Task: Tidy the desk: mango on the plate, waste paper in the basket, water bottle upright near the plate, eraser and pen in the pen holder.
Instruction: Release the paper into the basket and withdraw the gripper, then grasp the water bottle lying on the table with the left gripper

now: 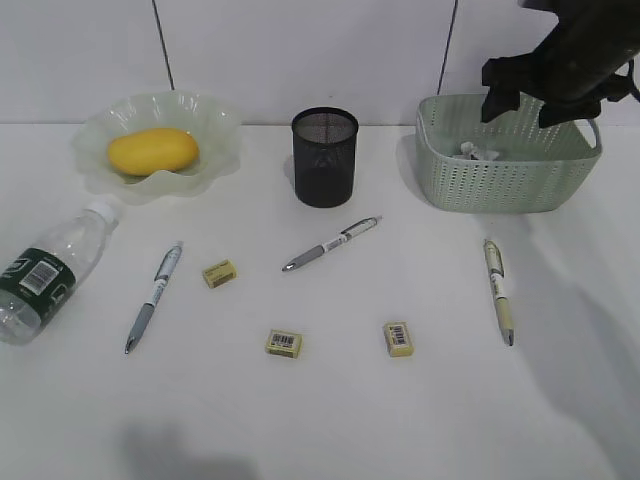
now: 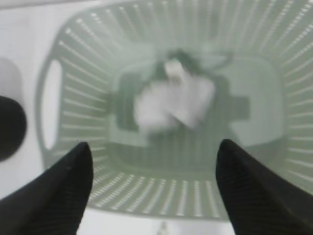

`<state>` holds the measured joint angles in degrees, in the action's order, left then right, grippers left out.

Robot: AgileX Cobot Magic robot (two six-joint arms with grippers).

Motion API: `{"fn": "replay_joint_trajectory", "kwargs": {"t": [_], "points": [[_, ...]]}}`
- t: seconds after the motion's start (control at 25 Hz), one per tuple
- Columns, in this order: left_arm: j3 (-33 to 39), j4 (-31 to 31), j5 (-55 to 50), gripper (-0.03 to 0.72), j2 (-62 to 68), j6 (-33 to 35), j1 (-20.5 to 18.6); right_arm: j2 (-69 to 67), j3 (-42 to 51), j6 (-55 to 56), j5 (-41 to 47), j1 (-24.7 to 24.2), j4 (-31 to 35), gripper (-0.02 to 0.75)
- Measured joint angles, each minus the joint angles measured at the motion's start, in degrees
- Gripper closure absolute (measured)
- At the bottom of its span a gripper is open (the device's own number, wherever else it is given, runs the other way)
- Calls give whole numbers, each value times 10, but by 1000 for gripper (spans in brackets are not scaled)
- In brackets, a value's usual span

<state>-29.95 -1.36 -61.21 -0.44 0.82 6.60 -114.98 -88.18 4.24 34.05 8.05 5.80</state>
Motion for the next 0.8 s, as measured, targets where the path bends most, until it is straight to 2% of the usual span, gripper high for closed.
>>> {"fn": "replay_joint_trajectory", "kwargs": {"t": [0.28, 0.56, 0.8], "points": [[0, 0, 0, 190, 0, 0, 0, 47, -47, -35, 144, 0, -19, 127], [0, 0, 0, 190, 0, 0, 0, 157, -49, -49, 263, 0, -21, 149], [0, 0, 0, 190, 0, 0, 0, 275, -3, -71, 296, 0, -21, 153]]}}
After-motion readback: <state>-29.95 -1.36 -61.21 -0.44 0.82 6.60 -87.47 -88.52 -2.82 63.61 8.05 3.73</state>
